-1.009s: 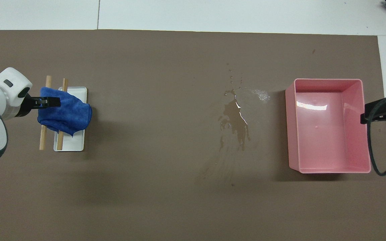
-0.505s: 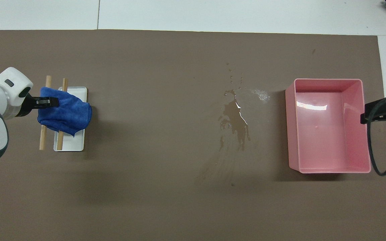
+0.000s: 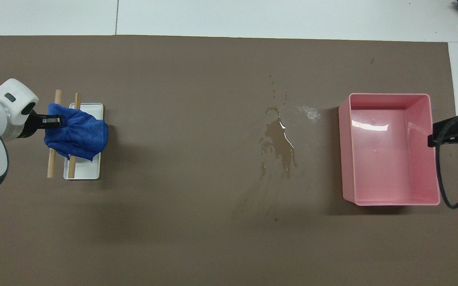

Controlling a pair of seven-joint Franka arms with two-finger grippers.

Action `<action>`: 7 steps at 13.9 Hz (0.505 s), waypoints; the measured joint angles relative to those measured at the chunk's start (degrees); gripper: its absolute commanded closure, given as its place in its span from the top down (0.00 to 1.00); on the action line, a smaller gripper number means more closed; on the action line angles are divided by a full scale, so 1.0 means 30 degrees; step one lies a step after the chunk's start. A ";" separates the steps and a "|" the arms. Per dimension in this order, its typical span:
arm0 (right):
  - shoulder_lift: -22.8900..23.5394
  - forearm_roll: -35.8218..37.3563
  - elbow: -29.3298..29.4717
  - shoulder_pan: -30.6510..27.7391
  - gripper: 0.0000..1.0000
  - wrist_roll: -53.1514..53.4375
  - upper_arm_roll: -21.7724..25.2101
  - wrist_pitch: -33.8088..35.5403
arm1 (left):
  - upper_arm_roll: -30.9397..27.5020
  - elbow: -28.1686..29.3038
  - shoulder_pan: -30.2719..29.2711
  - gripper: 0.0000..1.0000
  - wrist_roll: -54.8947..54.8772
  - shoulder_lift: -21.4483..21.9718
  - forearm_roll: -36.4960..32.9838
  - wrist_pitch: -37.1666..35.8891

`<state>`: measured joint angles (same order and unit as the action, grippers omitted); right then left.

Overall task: Wipe water with towel using both arms
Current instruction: 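Close the left gripper on the edge of the blue towel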

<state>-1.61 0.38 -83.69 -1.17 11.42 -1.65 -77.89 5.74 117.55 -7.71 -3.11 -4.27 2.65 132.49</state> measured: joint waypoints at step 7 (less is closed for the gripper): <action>-0.0010 0.0000 0.0000 0.0000 1.00 0.0000 0.0000 0.0000 | 0.0002 -0.1325 0.0000 0.00 0.0000 -0.0662 0.0000 -0.1790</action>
<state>-1.64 0.38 -83.69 -1.17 11.42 -1.65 -77.89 5.74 113.58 -7.71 -3.11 -6.26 2.65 127.12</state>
